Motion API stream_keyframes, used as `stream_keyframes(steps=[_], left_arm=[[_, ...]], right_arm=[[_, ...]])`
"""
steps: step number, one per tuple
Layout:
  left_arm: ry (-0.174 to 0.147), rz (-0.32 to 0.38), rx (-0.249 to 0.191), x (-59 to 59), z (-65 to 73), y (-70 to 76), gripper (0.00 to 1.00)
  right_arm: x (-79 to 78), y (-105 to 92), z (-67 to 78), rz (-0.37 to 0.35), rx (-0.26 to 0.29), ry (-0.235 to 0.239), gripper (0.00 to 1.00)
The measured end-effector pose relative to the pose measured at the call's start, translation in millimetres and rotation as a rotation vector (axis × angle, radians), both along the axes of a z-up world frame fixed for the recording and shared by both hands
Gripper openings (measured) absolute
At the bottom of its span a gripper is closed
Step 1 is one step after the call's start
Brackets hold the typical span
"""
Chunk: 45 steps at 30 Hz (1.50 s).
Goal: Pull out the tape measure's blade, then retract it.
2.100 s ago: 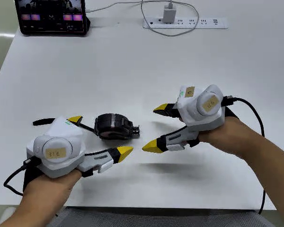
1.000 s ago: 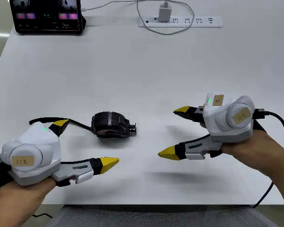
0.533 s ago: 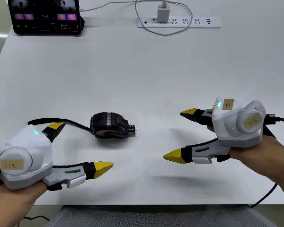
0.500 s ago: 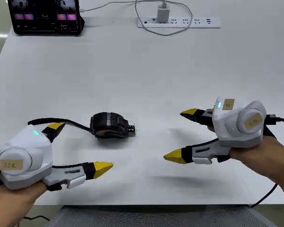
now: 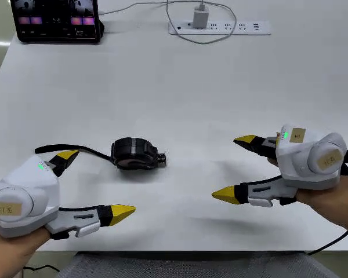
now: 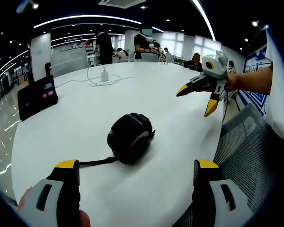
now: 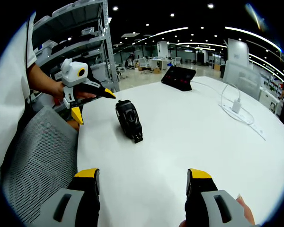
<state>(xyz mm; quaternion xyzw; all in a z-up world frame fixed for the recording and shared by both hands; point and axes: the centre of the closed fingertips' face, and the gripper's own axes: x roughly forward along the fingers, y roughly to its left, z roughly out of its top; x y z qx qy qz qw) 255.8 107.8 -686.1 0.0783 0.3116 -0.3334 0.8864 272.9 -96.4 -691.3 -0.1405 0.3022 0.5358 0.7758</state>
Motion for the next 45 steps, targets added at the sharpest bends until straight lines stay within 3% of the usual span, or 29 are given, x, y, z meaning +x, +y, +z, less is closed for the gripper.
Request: stream_keyframes(steps=[12, 34, 45], left_arm=[[-0.007, 0.0, -0.002, -0.2, 1.7, 7.3, 0.99], [-0.034, -0.064, 0.063, -5.9, 8.5, 21.5, 0.99], [-0.017, -0.073, 0.064, -12.1, 7.7, 26.1, 0.99]], right_arm=[[-4.9, -13.0, 3.4, -0.034, 0.012, -0.018, 0.77], [-17.5, -39.1, 3.1, -0.058, -0.017, -0.015, 0.81], [-24.3, -50.5, 5.1, -0.067, -0.033, -0.014, 0.82]])
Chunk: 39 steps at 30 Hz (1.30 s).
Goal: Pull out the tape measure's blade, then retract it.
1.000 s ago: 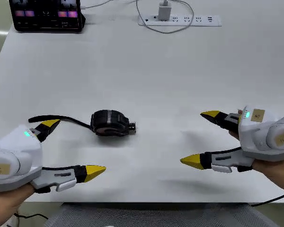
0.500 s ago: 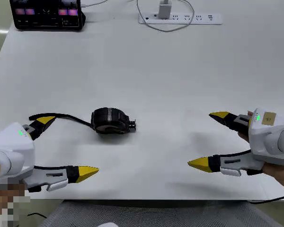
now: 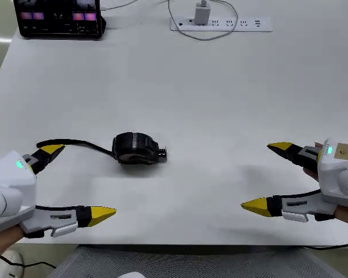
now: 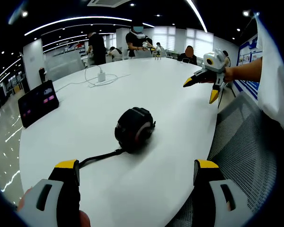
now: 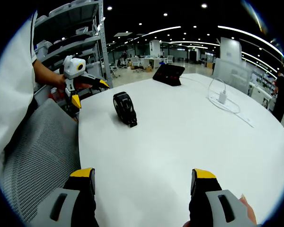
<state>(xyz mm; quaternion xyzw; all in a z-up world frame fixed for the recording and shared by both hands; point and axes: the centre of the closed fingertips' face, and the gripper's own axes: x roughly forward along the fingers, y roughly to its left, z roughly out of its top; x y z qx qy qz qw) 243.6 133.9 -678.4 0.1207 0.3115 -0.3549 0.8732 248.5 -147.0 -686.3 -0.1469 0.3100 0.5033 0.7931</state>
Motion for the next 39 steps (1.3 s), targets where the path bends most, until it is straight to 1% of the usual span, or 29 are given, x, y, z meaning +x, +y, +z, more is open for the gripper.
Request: stream_keyframes(steps=[5, 8, 9, 19, 22, 31, 35, 38, 39], left_arm=[[0.005, -0.003, 0.005, -1.5, -0.5, 3.1, 0.99], [0.002, -0.003, 0.01, -1.8, -0.4, 5.0, 0.99], [0.007, -0.003, 0.009, -2.1, -0.6, 5.6, 0.99], [0.009, -0.014, 0.012, -3.0, -0.1, 7.6, 0.99], [0.01, -0.017, 0.013, -4.2, -0.5, 8.3, 0.99], [0.016, -0.014, 0.011, -5.6, -0.9, 10.5, 0.99], [0.016, -0.01, 0.015, -5.7, -1.1, 12.4, 0.99], [0.022, -0.006, 0.008, -5.7, -1.0, 12.8, 0.99], [0.017, -0.005, 0.013, -5.3, -0.9, 13.5, 0.99]], right_arm=[[-1.9, -3.7, 2.2, -0.005, 0.0, -0.001, 0.83], [-3.4, -4.7, 3.4, -0.007, -0.001, -0.003, 0.84], [-4.0, -5.0, 3.9, -0.007, 0.002, -0.001, 0.84], [-5.4, -10.6, 7.4, -0.001, -0.003, -0.009, 0.9], [-5.1, -11.9, 8.5, -0.004, 0.0, -0.009, 0.93], [-3.3, -12.8, 8.1, -0.006, -0.002, -0.018, 0.99], [-1.8, -12.4, 9.1, -0.006, 0.0, -0.025, 0.99], [-2.1, -12.4, 8.3, -0.003, -0.004, -0.024, 0.99], [-2.4, -12.2, 8.3, -0.002, -0.004, -0.022, 0.99]])
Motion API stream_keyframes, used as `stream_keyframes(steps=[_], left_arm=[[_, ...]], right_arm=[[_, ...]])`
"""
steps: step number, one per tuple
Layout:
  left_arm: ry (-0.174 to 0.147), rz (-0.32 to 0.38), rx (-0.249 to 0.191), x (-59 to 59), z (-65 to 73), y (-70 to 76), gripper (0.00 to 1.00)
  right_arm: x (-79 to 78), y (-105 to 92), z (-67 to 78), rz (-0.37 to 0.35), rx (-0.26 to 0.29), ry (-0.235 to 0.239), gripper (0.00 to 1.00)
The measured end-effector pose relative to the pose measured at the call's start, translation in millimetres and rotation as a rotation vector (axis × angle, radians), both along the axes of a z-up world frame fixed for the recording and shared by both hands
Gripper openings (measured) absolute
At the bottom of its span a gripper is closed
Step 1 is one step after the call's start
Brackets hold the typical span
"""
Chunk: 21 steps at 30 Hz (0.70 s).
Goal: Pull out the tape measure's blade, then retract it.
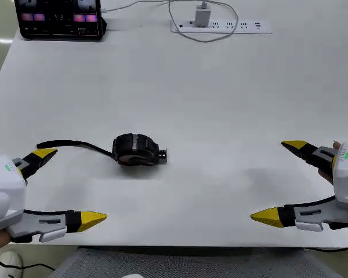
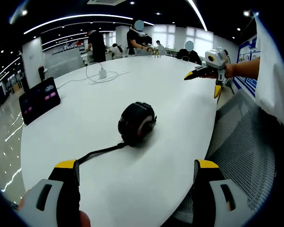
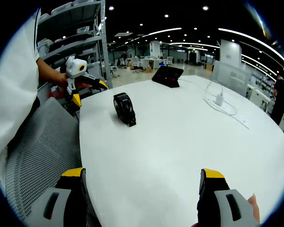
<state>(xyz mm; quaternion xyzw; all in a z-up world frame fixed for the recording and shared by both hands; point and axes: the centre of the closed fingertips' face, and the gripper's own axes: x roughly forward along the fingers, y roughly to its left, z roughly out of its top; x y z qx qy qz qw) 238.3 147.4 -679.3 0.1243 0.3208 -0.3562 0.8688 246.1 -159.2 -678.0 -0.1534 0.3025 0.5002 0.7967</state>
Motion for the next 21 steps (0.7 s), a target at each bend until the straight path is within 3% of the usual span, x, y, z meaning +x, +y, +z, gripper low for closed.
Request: stream_keyframes(steps=[7, 8, 21], left_arm=[[0.004, -0.001, 0.006, -1.2, -0.7, 2.0, 0.96], [0.019, -0.002, -0.008, -2.9, -0.9, 0.6, 0.95], [0.02, -0.002, -0.007, -2.1, -2.7, 1.0, 0.98]], right_arm=[[-0.7, -1.6, -1.9, 0.0, -0.008, 0.003, 0.99], [-0.7, -1.9, -2.0, -0.001, -0.008, 0.004, 0.99], [-1.7, -4.9, -2.9, -0.007, -0.011, 0.011, 0.99]])
